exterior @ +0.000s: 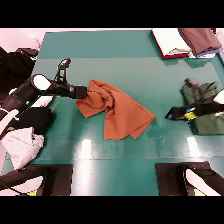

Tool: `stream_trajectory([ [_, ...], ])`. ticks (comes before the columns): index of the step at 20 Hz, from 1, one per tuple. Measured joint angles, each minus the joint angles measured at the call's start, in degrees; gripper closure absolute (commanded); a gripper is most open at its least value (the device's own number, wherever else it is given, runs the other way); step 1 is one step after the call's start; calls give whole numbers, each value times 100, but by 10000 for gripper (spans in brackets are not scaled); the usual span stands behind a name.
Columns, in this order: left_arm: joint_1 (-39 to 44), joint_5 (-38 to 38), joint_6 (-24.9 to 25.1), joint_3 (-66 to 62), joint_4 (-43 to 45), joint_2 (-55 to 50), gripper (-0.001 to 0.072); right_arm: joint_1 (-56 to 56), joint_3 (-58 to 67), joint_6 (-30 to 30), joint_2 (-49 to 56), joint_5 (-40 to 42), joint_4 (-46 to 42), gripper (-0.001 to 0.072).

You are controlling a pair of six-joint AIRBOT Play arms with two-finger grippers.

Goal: Fold the shirts.

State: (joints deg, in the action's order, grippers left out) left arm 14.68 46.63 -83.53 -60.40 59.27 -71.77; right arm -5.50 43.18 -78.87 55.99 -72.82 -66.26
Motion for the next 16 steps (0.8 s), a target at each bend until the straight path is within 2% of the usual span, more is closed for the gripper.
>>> stream_trajectory([
  [4, -61, 177, -2, -11, 138, 26, 683, 533, -437, 101, 798, 835, 372, 238],
  [9, -81, 313, -2, -11, 195, 33, 683, 1025, 94, 122, 1759, 1346, 686, 242],
  [10, -81, 321, -2, -11, 199, 33, 683, 1084, 227, 127, 1886, 1434, 691, 283],
  [11, -81, 343, -2, -11, 201, 31, 683, 1128, 367, 129, 2002, 1517, 680, 372],
  [12, -81, 348, -2, -11, 203, 33, 683, 1132, 378, 129, 2011, 1526, 678, 391],
  [13, -81, 358, -2, -11, 210, 33, 684, 1158, 612, 138, 2175, 1670, 623, 693],
  [16, -81, 376, -2, -13, 219, 37, 684, 1172, 835, 142, 2218, 1722, 557, 692],
])
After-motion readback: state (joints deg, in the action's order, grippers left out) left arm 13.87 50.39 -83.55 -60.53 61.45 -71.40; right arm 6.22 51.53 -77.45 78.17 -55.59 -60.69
